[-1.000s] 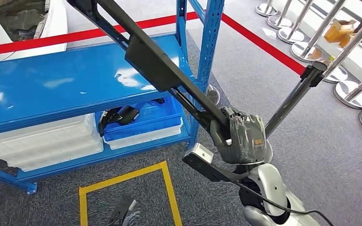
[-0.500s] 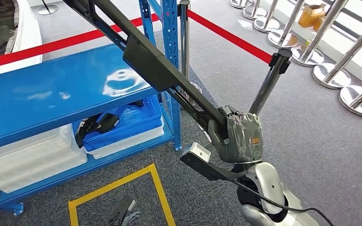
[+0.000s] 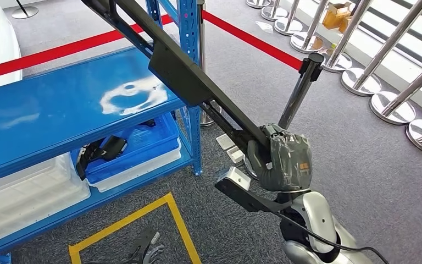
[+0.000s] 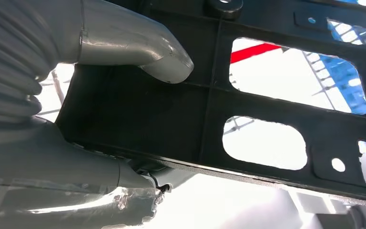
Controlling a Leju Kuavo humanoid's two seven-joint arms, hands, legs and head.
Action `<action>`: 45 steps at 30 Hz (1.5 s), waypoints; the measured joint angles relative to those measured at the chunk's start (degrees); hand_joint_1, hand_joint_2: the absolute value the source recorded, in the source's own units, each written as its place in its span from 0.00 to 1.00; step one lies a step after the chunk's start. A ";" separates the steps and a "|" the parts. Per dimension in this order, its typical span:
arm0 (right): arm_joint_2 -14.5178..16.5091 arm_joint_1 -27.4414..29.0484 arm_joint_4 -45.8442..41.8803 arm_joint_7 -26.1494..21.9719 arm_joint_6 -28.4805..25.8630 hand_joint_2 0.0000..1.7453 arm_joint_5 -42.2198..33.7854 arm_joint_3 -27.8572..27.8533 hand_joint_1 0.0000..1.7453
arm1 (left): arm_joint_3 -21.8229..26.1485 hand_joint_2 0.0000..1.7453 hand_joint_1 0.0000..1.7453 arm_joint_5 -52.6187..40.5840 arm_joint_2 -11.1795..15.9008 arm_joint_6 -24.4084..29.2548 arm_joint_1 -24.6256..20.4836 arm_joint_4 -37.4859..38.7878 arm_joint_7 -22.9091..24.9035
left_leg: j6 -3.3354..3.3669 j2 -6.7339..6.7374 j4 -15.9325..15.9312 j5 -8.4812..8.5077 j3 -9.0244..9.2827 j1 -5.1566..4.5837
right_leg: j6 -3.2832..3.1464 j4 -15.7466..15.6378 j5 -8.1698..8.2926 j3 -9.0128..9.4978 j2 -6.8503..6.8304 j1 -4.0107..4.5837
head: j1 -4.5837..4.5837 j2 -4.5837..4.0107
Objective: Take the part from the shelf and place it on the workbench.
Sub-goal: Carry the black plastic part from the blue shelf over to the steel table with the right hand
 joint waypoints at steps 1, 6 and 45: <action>-0.01 0.01 -0.01 0.02 -0.01 1.00 0.01 -0.03 0.94 | -0.01 1.00 0.00 -0.03 -0.01 -0.01 -0.02 -0.01 0.00 | -0.18 0.37 0.03 -0.13 0.14 0.03 | -0.02 -4.09 2.23 2.02 -0.57 -0.06 | 0.33 0.00; -0.05 -0.04 -0.02 0.04 -0.08 1.00 0.03 -0.14 0.94 | -0.01 1.00 0.00 -0.22 0.00 -0.03 -0.25 -0.04 -0.01 | -1.68 1.74 0.01 -0.57 0.67 -0.34 | -1.61 -13.98 5.50 6.43 -1.71 0.77 | 0.94 0.00; 0.04 0.35 -0.20 0.86 0.86 1.00 0.05 -0.31 0.94 | -0.03 1.00 0.00 -0.29 0.06 -0.28 0.55 -0.10 -0.15 | -2.57 -1.39 16.68 -8.34 -6.03 -0.09 | -3.73 -14.65 5.83 7.23 1.51 0.86 | -1.46 0.00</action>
